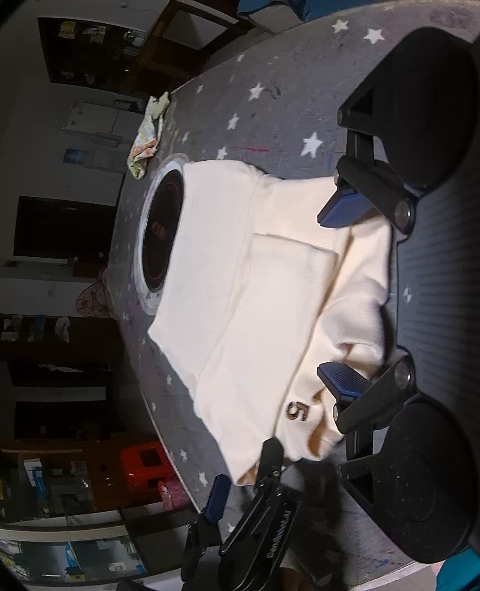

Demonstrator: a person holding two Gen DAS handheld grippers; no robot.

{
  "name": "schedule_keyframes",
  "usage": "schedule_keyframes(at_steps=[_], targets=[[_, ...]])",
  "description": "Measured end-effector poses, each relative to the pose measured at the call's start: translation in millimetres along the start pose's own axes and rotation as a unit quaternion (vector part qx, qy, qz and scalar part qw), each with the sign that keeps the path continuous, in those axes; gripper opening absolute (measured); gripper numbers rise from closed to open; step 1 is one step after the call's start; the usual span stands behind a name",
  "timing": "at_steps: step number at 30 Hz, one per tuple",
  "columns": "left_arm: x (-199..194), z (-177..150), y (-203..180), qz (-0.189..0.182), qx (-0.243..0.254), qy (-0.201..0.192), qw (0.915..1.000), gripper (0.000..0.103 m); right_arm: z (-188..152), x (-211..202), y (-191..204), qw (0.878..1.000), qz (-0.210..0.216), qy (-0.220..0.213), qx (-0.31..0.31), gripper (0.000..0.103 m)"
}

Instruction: Fold clothes

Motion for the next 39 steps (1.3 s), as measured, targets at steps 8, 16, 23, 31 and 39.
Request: schedule_keyframes(at_steps=[8, 16, 23, 31, 39], targets=[[-5.7, -1.7, -1.4, 0.01, 0.006, 0.0, 0.9999, 0.097, -6.2, -11.3, 3.4, 1.0, -0.004, -0.005, -0.007, 0.089], [-18.2, -8.3, -7.9, 0.001, 0.024, -0.004, 0.9997, 0.097, -19.9, -18.2, 6.1, 1.0, -0.004, 0.008, -0.028, 0.089], [-22.1, -14.5, -11.8, 0.0, 0.035, 0.002, 0.9994, 0.098, -29.2, -21.8, 4.7, 1.0, -0.003, 0.011, -0.021, 0.089], [-28.5, -14.7, -14.5, -0.004, 0.039, -0.004, 0.9992, 0.098, -16.6, -33.1, 9.9, 0.999, 0.009, -0.021, -0.022, 0.088], [-26.9, -13.8, -12.7, 0.001, 0.037, -0.001, 0.9993, 0.098, -2.4, -21.0, 25.8, 0.998, 0.055, -0.025, -0.018, 0.077]])
Point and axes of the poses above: each gripper's, at about its wrist camera, not at the fingertips, and x roughly the way its jaws point, y to its left, z to its top, the point moved 3 cm from there along x, roughly the way its jaws point
